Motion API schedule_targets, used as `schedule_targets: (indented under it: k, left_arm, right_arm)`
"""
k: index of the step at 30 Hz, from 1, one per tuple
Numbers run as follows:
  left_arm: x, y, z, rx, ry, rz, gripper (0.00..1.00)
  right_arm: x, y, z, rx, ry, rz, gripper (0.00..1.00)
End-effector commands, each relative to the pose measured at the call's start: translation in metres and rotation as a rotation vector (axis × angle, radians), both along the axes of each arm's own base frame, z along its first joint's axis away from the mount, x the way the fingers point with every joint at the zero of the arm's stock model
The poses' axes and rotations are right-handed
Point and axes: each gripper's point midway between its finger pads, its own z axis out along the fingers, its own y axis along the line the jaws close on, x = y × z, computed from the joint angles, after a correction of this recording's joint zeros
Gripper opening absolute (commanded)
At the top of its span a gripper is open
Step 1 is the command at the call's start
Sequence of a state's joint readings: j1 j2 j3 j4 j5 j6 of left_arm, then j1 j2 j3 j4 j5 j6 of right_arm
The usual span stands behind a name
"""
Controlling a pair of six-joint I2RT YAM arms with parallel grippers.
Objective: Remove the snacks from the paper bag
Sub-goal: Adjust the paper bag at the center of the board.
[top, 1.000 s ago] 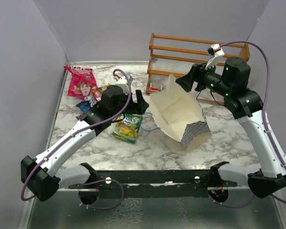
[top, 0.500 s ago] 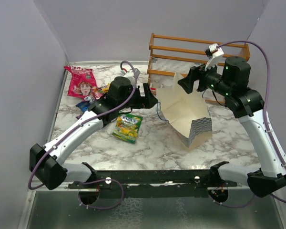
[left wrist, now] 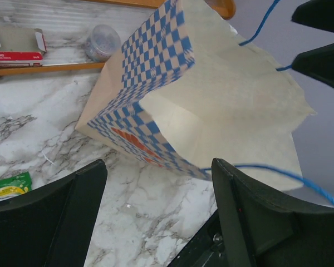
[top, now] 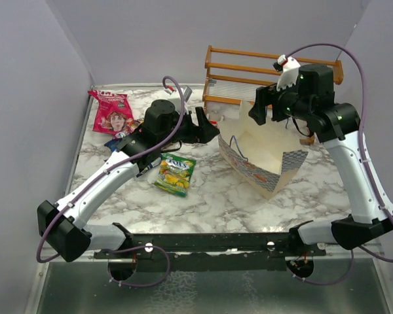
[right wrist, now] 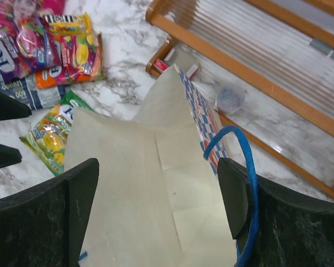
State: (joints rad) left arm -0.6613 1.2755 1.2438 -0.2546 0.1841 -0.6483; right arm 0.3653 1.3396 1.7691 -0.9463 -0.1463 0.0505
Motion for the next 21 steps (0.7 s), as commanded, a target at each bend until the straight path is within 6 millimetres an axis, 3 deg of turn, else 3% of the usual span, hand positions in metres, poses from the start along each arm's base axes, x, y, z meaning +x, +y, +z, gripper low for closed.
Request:
schedule_targets:
  k: [1, 8, 11, 15, 16, 21]
  left_arm:
    - [-0.009, -0.011, 0.016, -0.034, -0.021, -0.087, 0.82]
    - [-0.004, -0.018, -0.002, -0.009, 0.061, -0.082, 0.86]
    - [-0.003, -0.022, -0.001, -0.015, 0.070, -0.100, 0.86]
    - [-0.002, -0.022, -0.006, 0.012, 0.083, -0.105, 0.86]
    - [-0.001, -0.024, 0.002, 0.007, 0.070, -0.107, 0.86]
    - [-0.001, -0.025, 0.000, 0.003, 0.076, -0.108, 0.86]
  right_arm:
    - [-0.010, -0.007, -0.023, -0.051, 0.110, -0.018, 0.88]
    - [-0.003, -0.029, -0.040, -0.162, 0.163, -0.110, 0.87]
    - [0.002, -0.050, -0.053, -0.250, 0.179, -0.210, 0.91]
    - [0.008, -0.072, -0.049, -0.314, 0.144, -0.317, 0.96]
    - [0.011, -0.076, -0.047, -0.327, 0.134, -0.337, 0.97]
    - [0.022, -0.088, -0.040, -0.390, 0.116, -0.397, 1.00]
